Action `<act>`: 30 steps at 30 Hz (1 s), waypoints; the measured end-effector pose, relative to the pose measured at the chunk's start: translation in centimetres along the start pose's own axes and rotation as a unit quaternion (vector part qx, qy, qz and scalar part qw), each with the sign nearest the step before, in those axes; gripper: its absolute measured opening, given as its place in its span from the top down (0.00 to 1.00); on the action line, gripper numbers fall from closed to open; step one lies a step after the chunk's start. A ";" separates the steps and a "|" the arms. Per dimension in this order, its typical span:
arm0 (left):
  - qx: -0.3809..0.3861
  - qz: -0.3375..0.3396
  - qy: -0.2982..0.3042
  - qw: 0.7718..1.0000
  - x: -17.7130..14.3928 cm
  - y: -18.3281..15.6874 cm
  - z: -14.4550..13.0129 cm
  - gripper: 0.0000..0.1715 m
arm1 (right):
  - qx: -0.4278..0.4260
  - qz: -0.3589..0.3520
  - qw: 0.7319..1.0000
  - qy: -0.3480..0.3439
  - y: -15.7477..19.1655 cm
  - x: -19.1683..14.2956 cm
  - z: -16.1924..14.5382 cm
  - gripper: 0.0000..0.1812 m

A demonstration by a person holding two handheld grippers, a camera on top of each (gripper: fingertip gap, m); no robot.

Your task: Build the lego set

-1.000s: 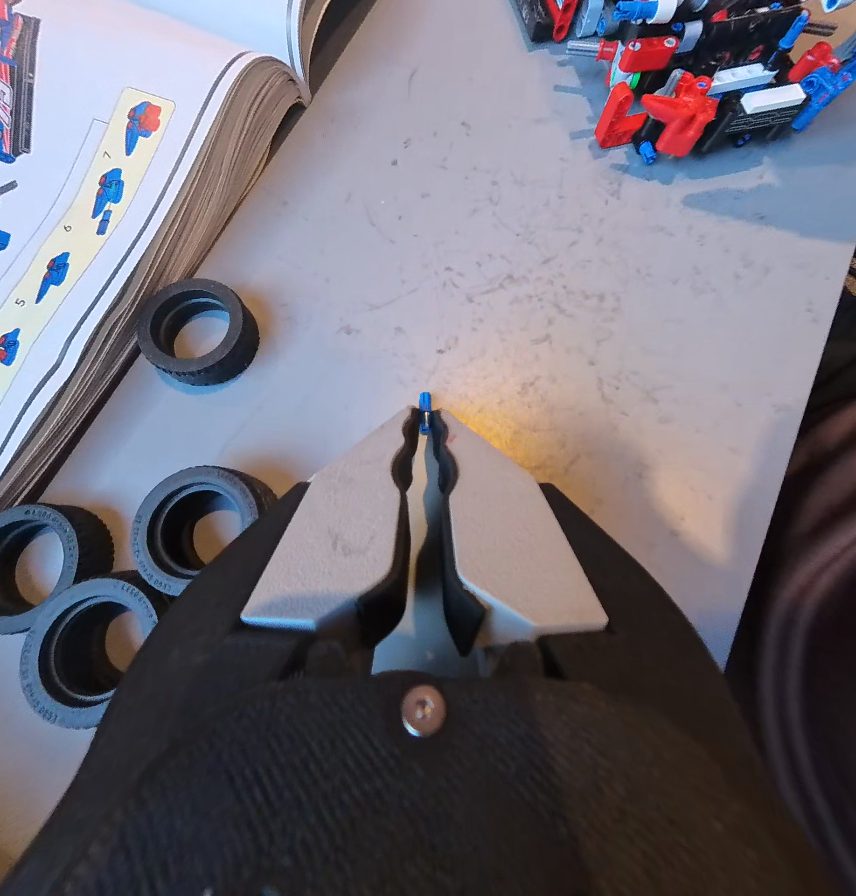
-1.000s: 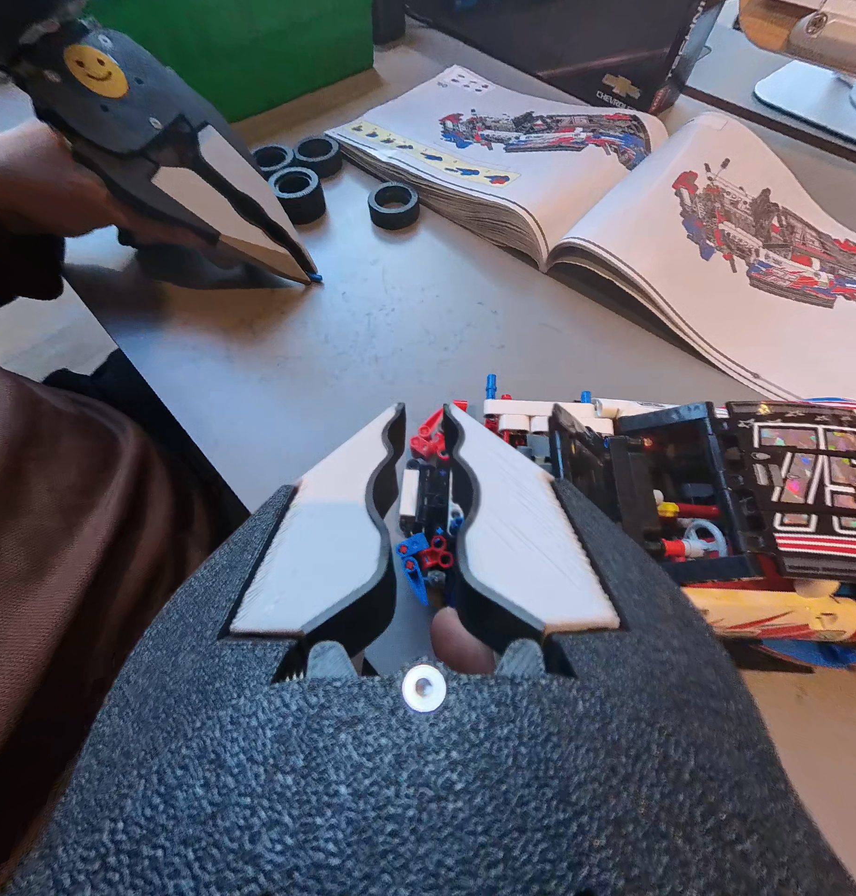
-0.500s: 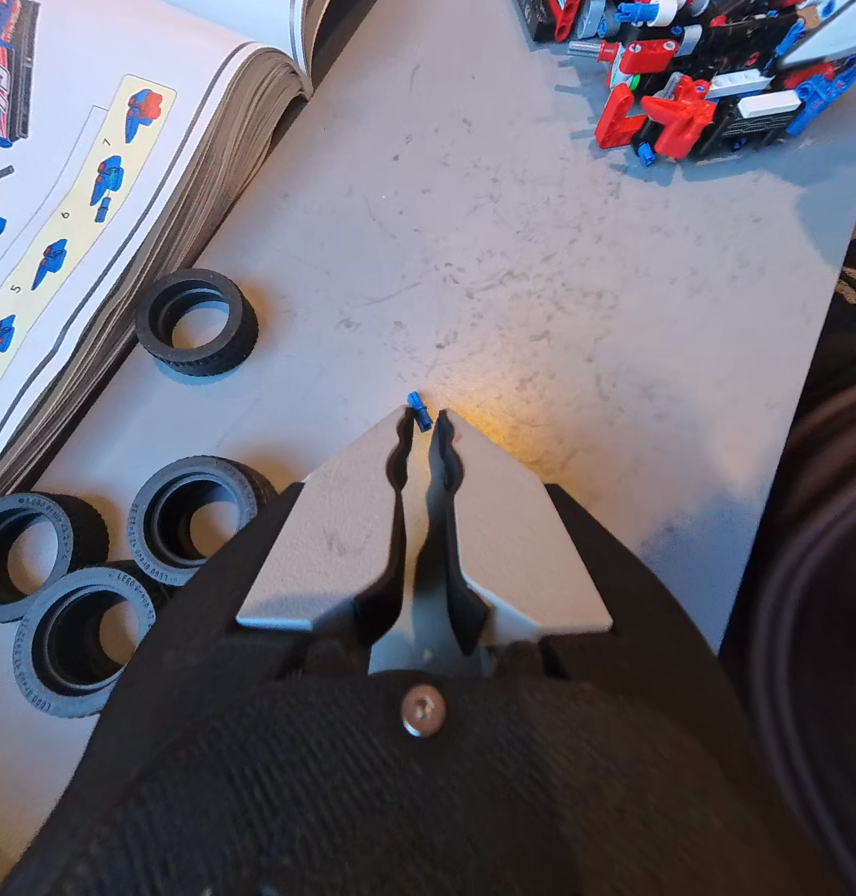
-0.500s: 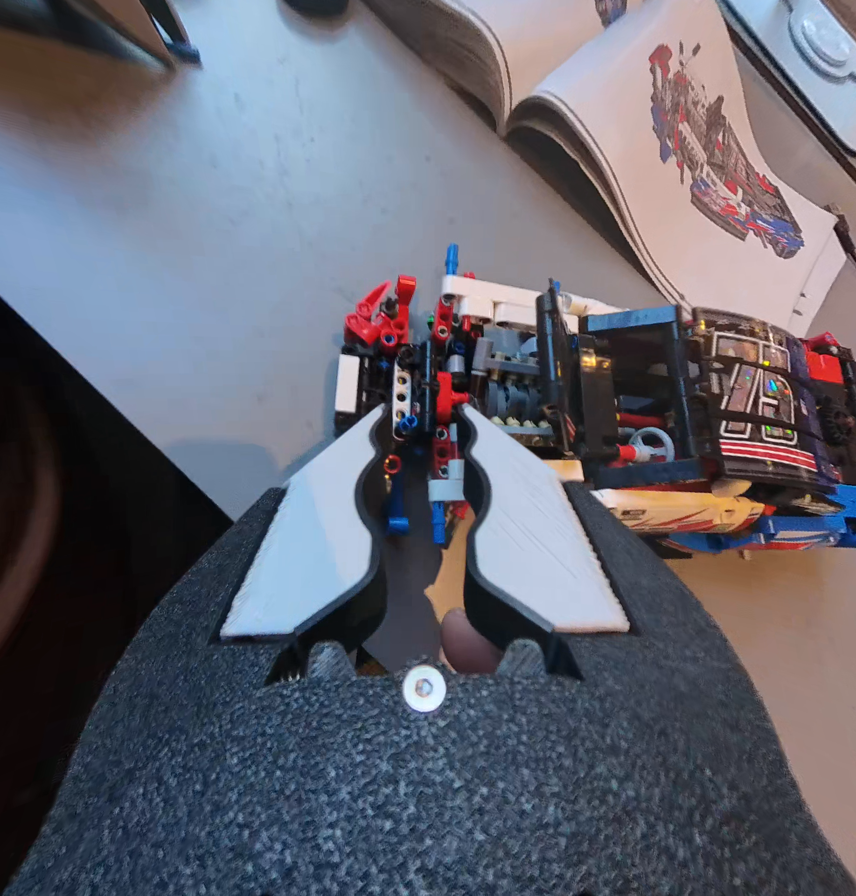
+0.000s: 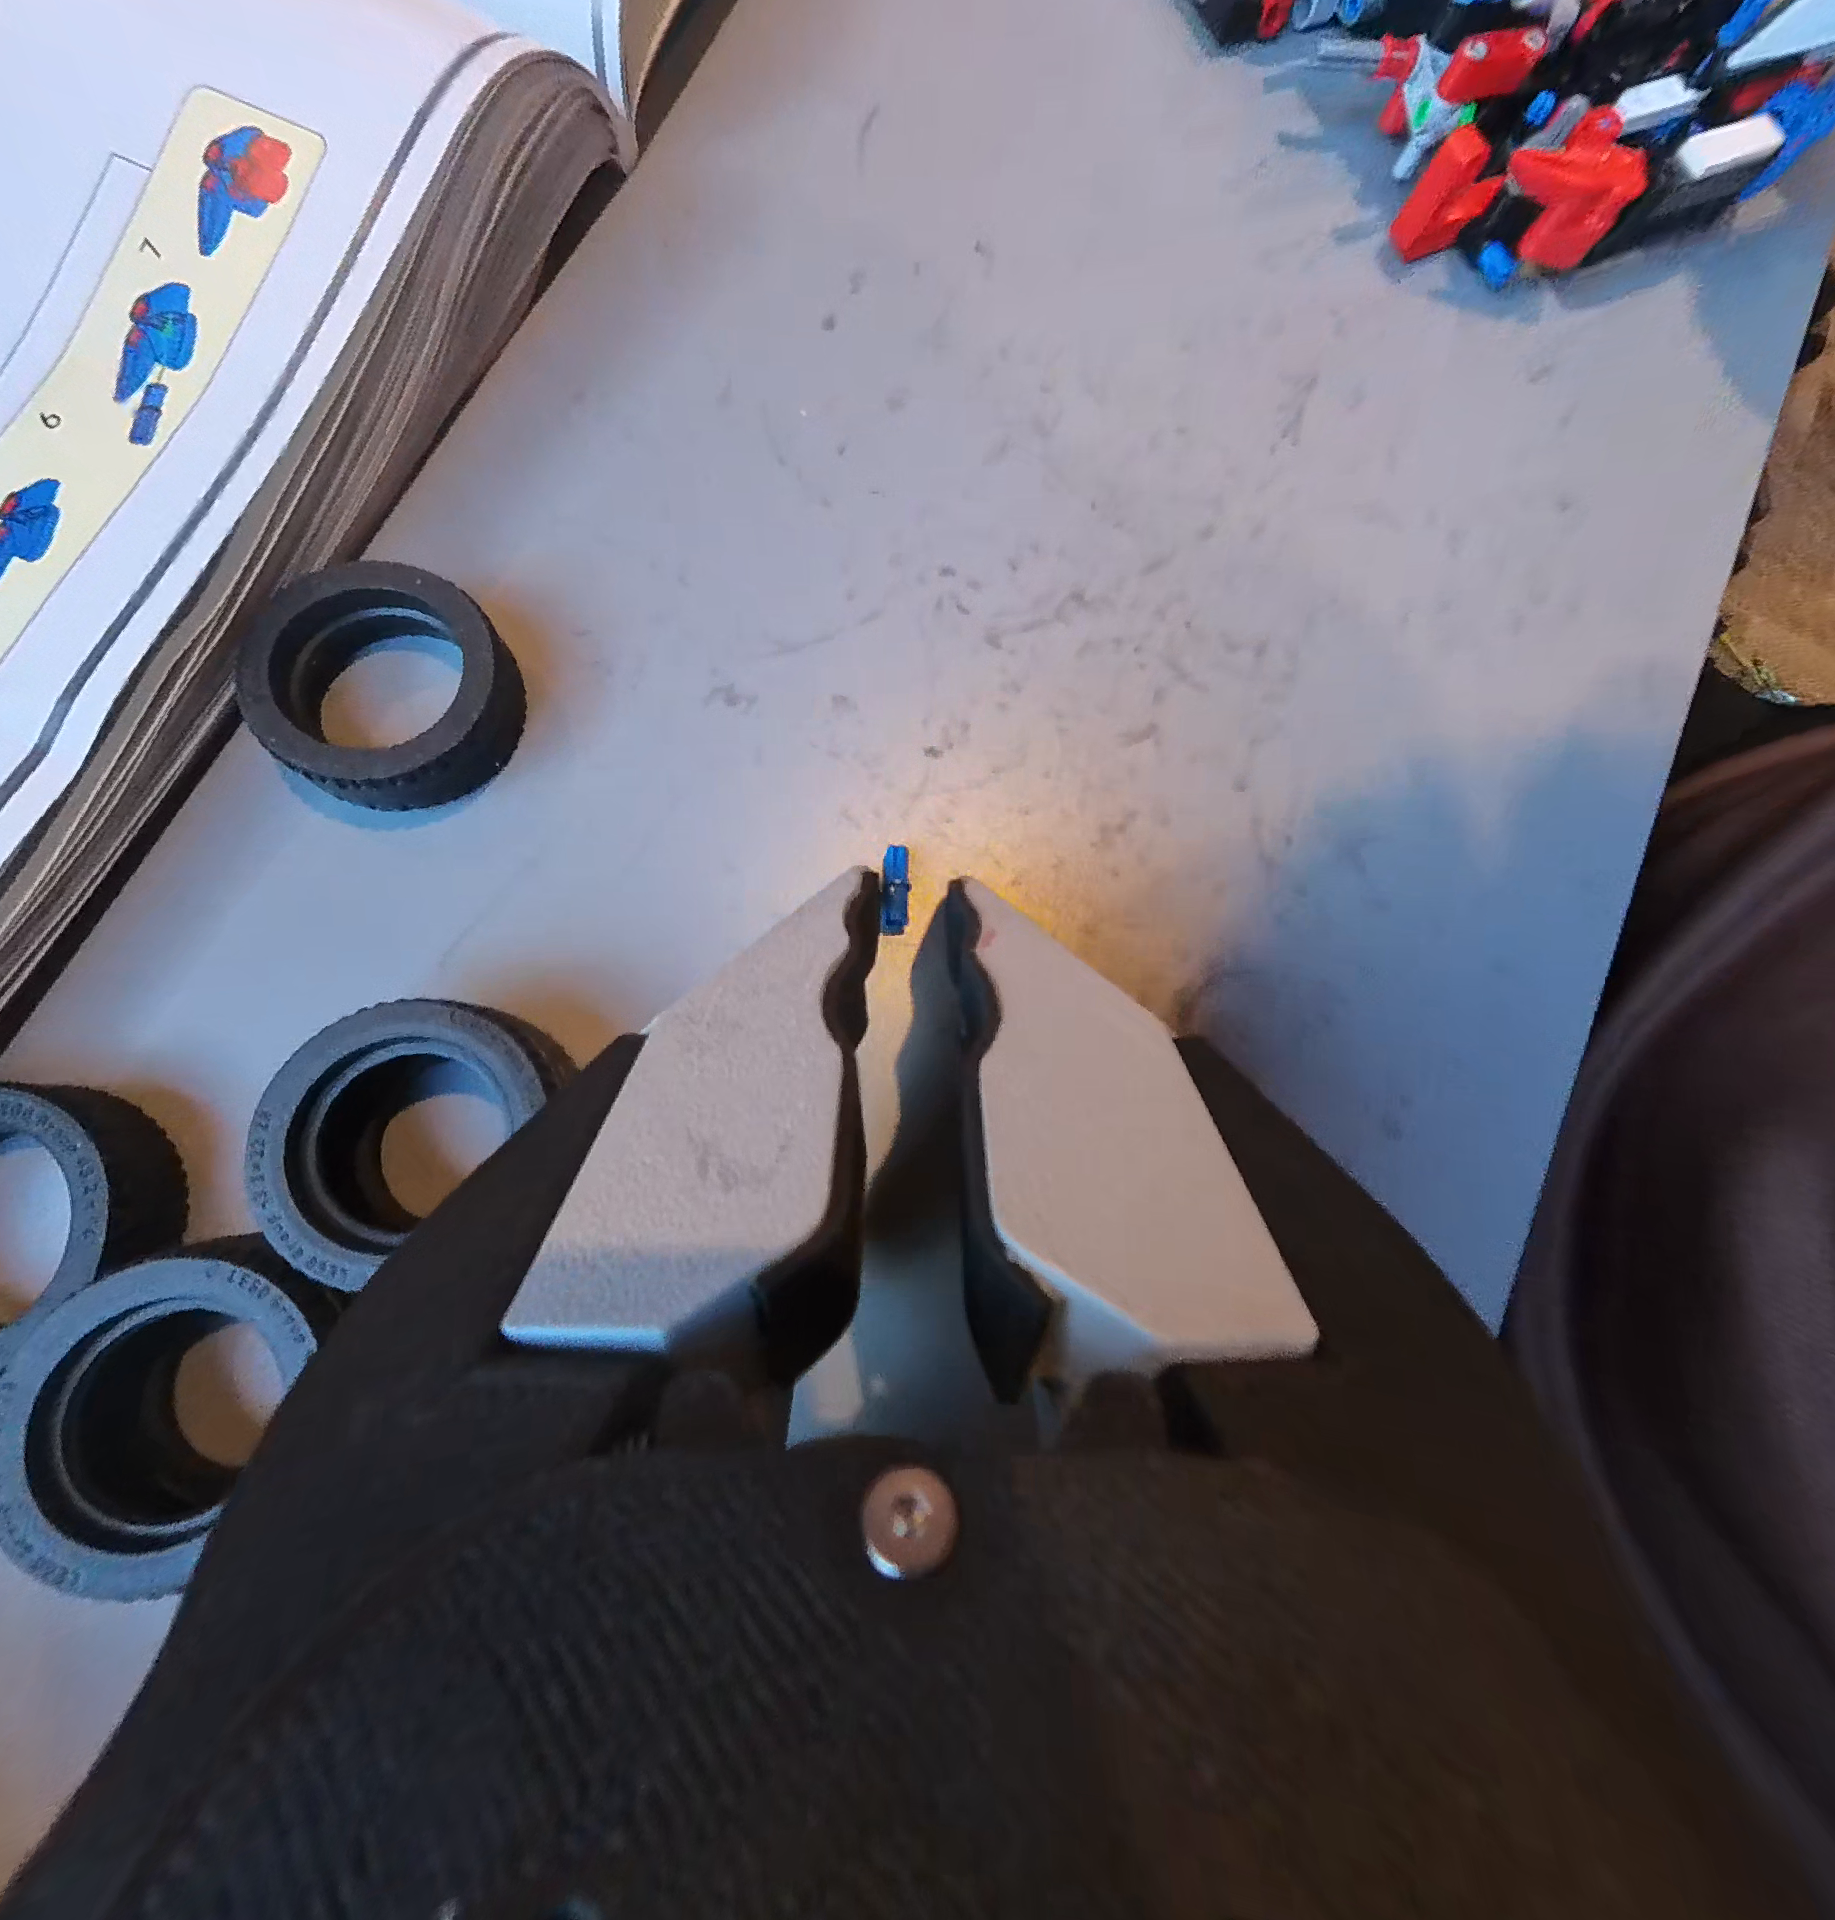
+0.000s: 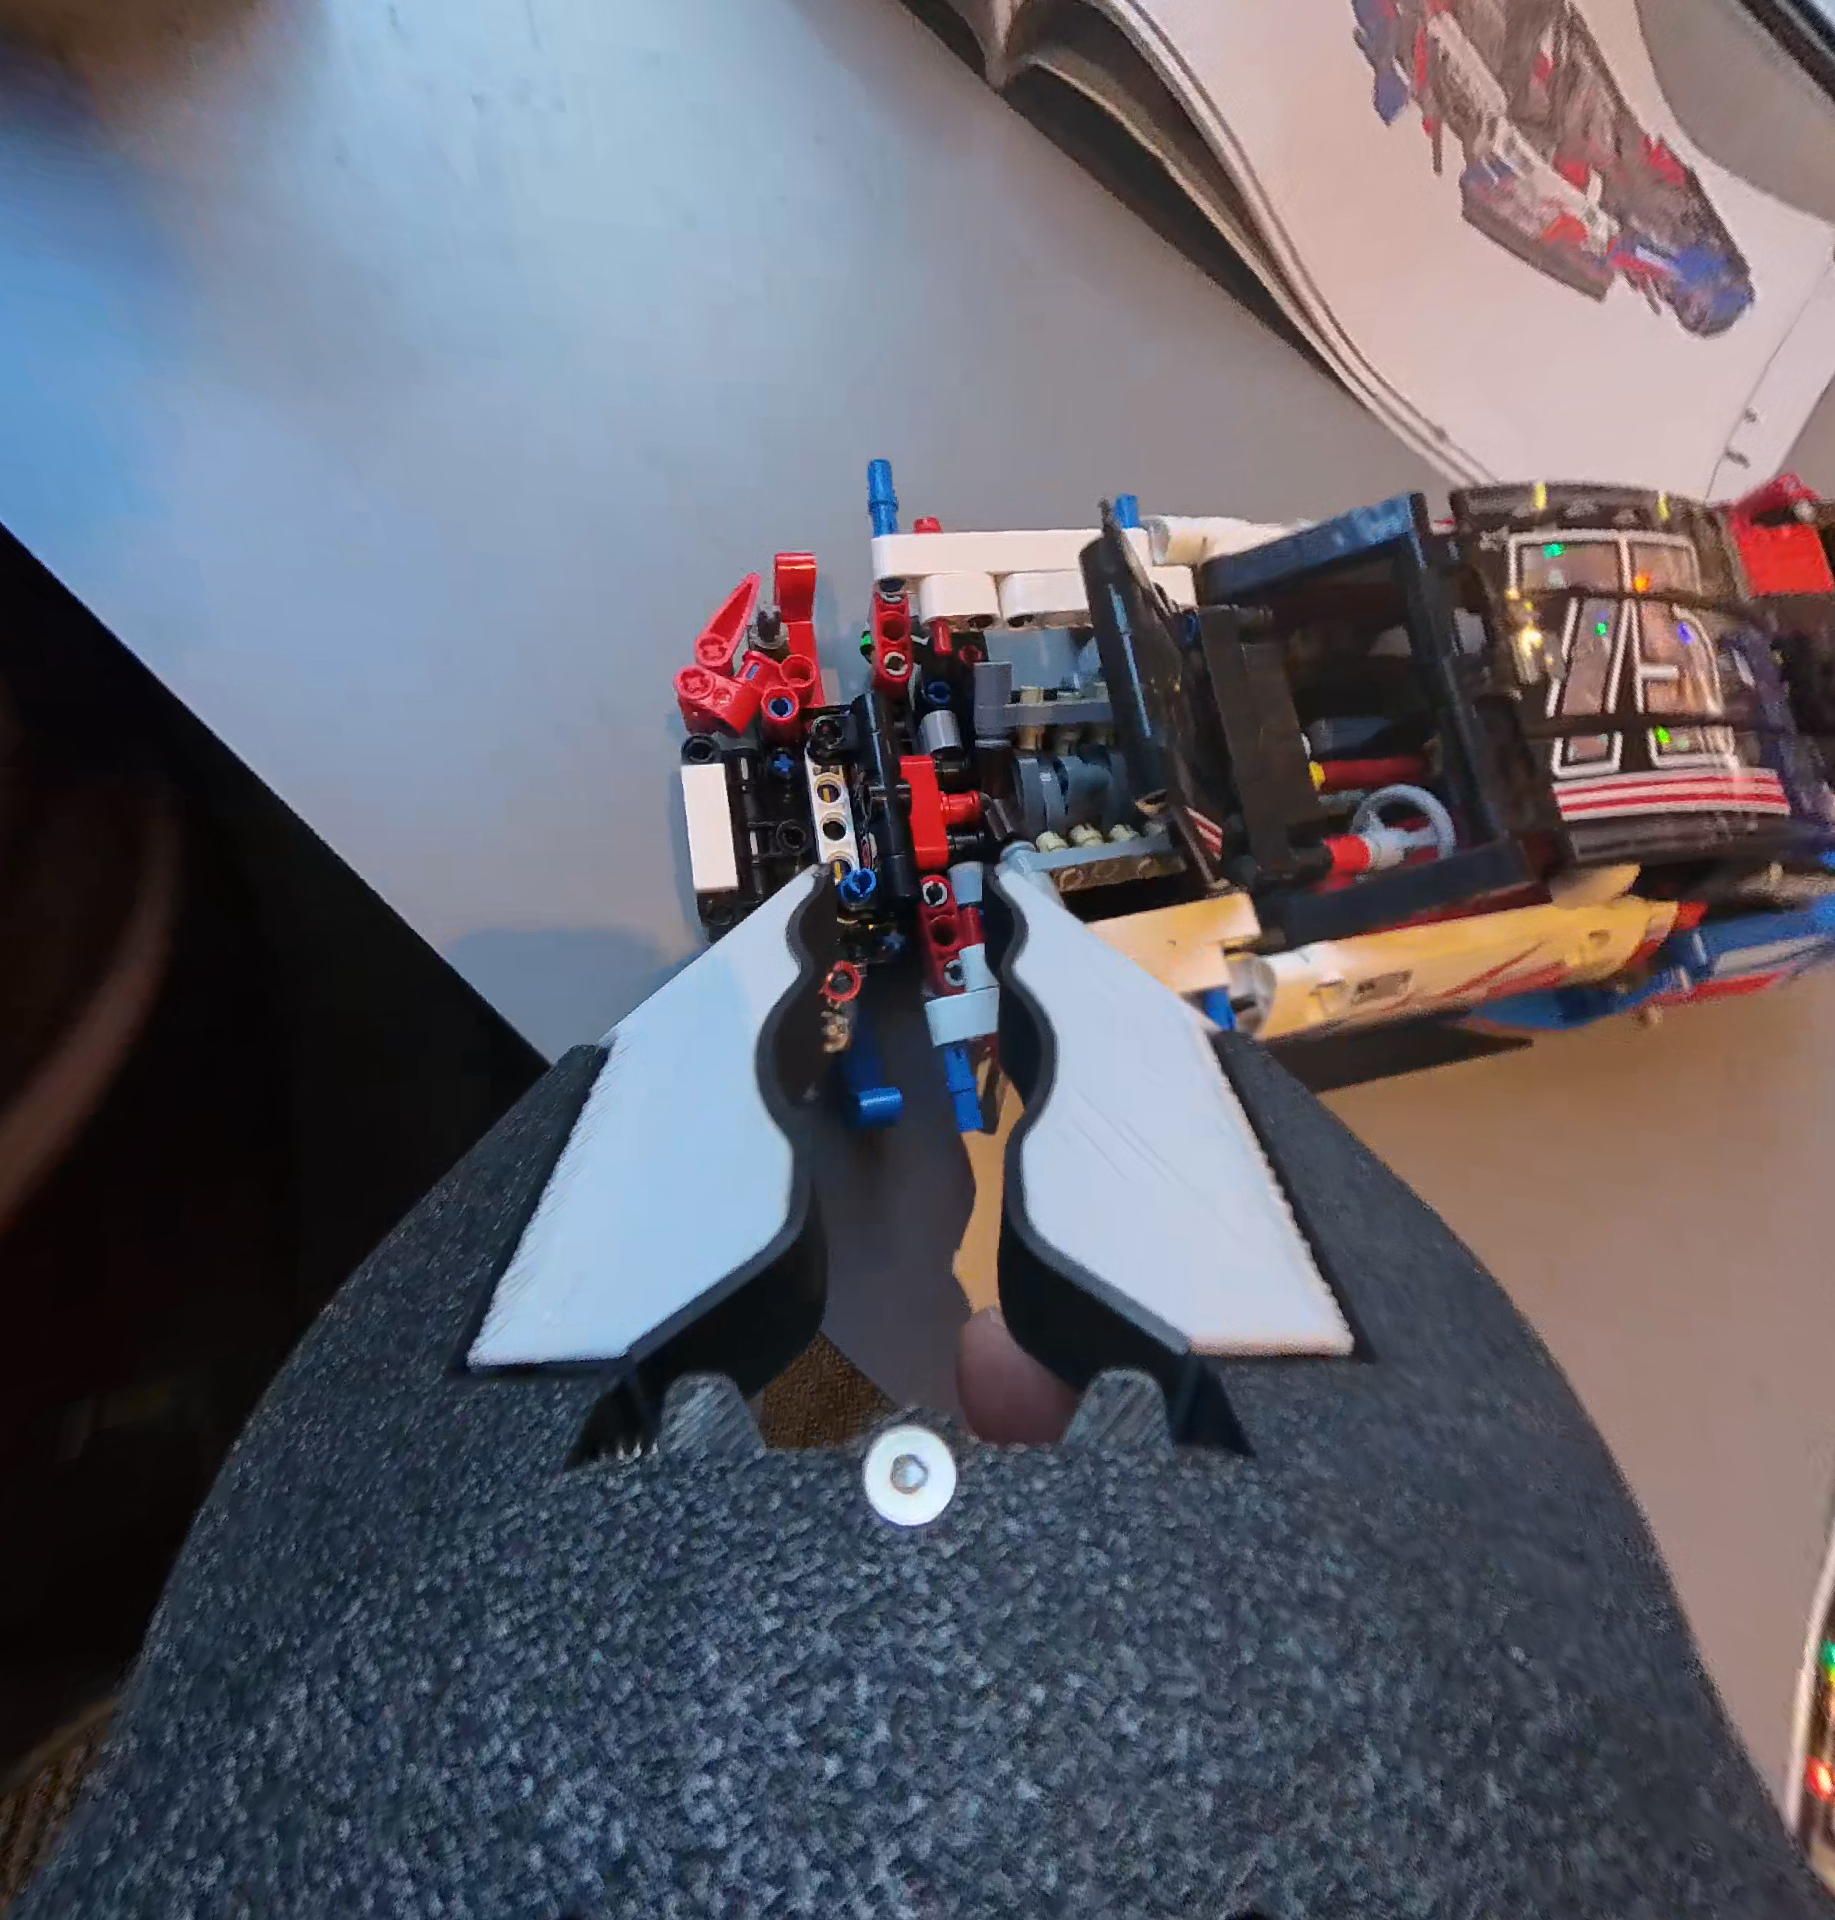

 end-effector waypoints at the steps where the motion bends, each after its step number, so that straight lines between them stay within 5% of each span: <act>1: 0.002 -0.002 0.002 1.000 0.0 0.0 0.0 0.93 | 0.002 -0.005 1.000 0.003 -0.3 -0.4 -0.2 0.85; 11: 0.023 0.003 0.019 1.000 -0.2 -0.2 0.1 0.92 | 0.058 0.029 0.992 -0.109 -0.7 -3.7 0.7 0.88; 25: 0.049 0.019 0.032 0.998 -0.3 -0.6 0.2 0.91 | 0.051 0.068 0.989 -0.120 2.3 -2.2 1.7 0.88; 30: 0.046 0.021 0.030 0.998 0.2 -0.2 0.5 0.98 | 0.062 0.105 0.983 -0.136 3.7 -1.4 2.7 0.89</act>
Point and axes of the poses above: each gripper's, where its closed fingertips meet, x out along the fingers, z out of its top, y = z × x across the jaws, the point moved 10 cm from there along -x, back along the fingers, and after that the axes turned 9 degrees about x, right-handed, at the moved point
